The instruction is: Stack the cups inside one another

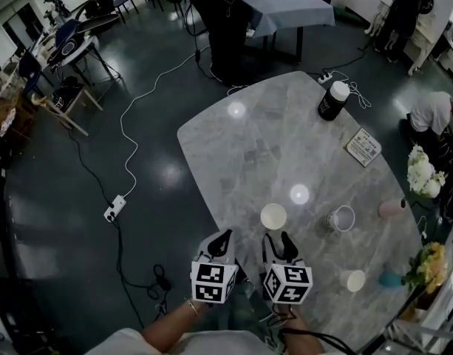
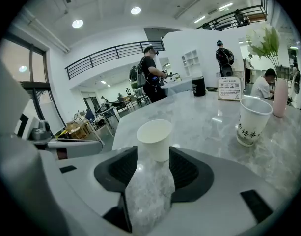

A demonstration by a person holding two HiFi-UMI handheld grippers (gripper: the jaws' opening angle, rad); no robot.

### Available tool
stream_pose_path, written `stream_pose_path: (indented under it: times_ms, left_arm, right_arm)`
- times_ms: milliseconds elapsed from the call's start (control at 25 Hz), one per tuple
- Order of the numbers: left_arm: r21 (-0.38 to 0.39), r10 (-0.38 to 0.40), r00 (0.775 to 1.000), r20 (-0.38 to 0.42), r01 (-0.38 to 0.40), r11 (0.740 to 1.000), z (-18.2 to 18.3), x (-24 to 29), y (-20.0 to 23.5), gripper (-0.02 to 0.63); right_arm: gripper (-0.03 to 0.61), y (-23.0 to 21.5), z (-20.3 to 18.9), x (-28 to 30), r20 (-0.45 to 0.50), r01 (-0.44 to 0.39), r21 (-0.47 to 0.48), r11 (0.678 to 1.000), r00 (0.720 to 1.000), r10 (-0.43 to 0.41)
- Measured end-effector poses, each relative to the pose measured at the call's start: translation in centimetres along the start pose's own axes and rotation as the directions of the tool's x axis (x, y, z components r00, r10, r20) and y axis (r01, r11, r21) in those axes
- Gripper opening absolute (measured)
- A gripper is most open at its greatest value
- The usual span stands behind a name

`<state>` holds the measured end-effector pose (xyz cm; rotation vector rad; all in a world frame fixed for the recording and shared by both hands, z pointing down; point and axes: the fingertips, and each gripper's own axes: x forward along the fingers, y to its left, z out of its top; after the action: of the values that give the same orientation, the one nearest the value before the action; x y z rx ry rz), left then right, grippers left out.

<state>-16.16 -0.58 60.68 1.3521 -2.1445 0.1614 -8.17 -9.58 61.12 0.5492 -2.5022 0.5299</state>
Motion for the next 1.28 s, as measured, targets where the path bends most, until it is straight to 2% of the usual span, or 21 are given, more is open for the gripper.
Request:
stream_pose_path:
  times_ms: [240,480,680,1280]
  left_arm:
    - [-0.008,0.009,1.0,-0.007,-0.009,1.0,-0.4,0.5,0.3,0.003]
    - [-0.019,0.021,1.0,-0.02,-0.021,1.0,-1.1,1.0,0.8,0.003]
    - [-0.026,0.029,0.999,-0.037,-0.03,0.999,-1.9,1.0,1.6,0.003]
    - [-0.034,0.034,0.998,-0.049,-0.036,0.999,-2.2,1.6,3.3,0.003]
  right_arm:
    - [0.213,-0.1,-0.4,1.2,-0.023,-0.001,-0.047,0.999,1.0,0.0]
    - [0.233,-0.7,-0.4,2.6,-0.021,0.014,-0.093,0.996,1.0,-0.016]
    - [0.239,-0.4,0.1,3.4,0.001,0.024,-0.174,0.985,1.0,-0.024]
    - [0.244,-0.6,1.6,5.0,0.071,0.048,-0.149,0.988,0.997,-0.038]
